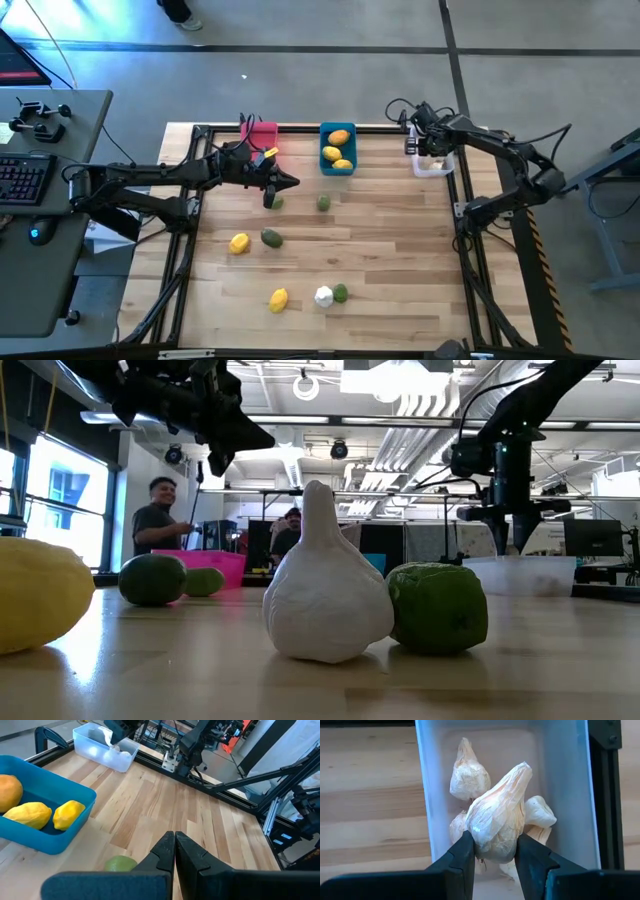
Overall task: Sort produce into baskets
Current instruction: Put the garlic into the white bin
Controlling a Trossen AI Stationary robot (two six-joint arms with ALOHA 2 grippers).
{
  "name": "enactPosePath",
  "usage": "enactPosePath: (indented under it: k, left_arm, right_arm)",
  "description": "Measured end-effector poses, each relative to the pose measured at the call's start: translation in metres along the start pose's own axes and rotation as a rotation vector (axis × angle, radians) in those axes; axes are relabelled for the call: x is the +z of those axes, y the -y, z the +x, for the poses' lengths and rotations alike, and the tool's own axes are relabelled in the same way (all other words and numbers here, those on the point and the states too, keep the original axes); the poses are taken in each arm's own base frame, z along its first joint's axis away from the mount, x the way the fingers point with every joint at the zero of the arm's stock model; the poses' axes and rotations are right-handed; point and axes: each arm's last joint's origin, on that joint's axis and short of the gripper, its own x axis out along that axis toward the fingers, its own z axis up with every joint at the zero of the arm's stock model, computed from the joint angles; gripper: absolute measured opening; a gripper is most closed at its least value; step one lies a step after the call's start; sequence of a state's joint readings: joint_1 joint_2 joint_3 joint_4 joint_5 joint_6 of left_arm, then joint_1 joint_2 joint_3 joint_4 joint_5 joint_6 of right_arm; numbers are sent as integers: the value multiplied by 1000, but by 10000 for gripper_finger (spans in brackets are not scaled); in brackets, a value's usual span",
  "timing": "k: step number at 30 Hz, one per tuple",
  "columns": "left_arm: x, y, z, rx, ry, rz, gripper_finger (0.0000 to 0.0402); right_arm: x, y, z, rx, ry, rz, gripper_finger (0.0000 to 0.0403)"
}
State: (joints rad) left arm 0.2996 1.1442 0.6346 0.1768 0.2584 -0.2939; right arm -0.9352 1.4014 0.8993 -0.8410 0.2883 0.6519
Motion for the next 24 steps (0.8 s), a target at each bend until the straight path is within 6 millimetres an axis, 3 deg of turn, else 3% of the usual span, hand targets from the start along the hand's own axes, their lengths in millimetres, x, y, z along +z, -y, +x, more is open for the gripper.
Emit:
enactPosePath:
  k: [16, 24]
  left_arm:
    - [0, 0, 0, 0, -4, 8, 0]
    - [-3, -1, 0, 6, -33, -5, 0]
  right_arm:
    - [-14, -15, -7, 1, 23, 429, 99]
    - [-28, -15, -11, -114, 43, 620, 99]
